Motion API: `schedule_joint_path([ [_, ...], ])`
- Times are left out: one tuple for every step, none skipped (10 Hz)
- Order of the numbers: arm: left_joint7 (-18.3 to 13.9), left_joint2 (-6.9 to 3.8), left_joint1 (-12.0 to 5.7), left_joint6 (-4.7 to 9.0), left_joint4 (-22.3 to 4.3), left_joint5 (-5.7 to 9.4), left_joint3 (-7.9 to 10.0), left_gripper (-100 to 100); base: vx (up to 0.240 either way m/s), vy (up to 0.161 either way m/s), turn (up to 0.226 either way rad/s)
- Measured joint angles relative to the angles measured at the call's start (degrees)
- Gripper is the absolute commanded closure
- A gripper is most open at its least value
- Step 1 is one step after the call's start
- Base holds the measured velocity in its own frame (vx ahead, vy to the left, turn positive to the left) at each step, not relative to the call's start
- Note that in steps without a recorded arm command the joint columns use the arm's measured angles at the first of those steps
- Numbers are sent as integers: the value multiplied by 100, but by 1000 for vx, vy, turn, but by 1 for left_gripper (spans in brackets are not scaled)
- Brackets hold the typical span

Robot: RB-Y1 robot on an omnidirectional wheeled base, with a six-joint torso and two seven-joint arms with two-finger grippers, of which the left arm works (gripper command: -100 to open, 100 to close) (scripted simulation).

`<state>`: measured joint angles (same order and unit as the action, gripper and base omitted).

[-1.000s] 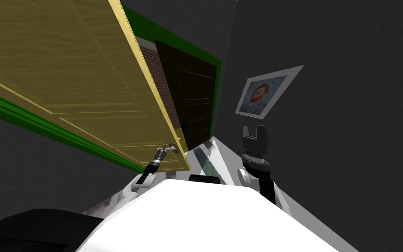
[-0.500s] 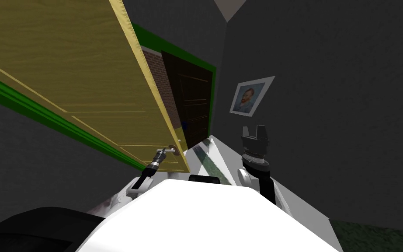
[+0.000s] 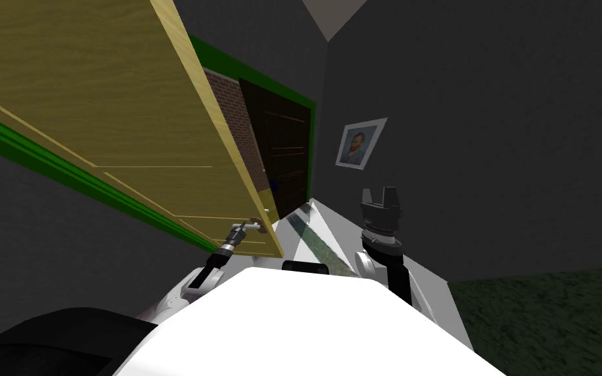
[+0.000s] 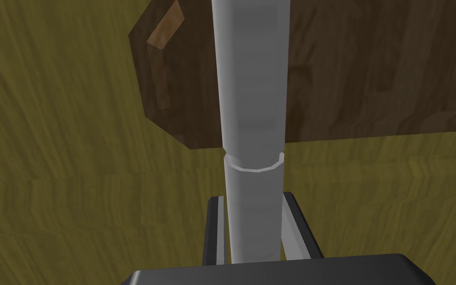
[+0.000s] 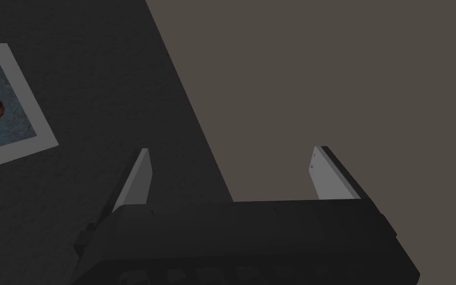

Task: Pull the door open

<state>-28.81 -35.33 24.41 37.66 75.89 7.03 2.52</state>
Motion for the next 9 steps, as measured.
schedule_joint_path([
  [-38, -47, 40, 108, -47, -6, -23, 100, -217, 77, -120],
  [-79, -89, 72, 193, -71, -13, -53, 100, -237, 77, -126],
  [-117, -131, 103, 267, -77, -19, -80, 100, -213, 68, -124],
  [-148, -169, 148, 325, -67, -24, -101, 100, -88, 37, -18],
  [-152, -170, 166, 327, -77, -29, -111, 100, -137, 54, -90],
  [-165, -193, 169, 346, -114, -32, -120, 100, -221, 64, -181],
  [-190, -229, 163, 392, -140, -29, -118, 100, -210, 69, -163],
  [-215, -257, 140, 452, -183, -34, -133, 100, -180, 72, -167],
  [-241, -285, 143, 517, -217, -40, -154, 100, -204, 41, -144],
])
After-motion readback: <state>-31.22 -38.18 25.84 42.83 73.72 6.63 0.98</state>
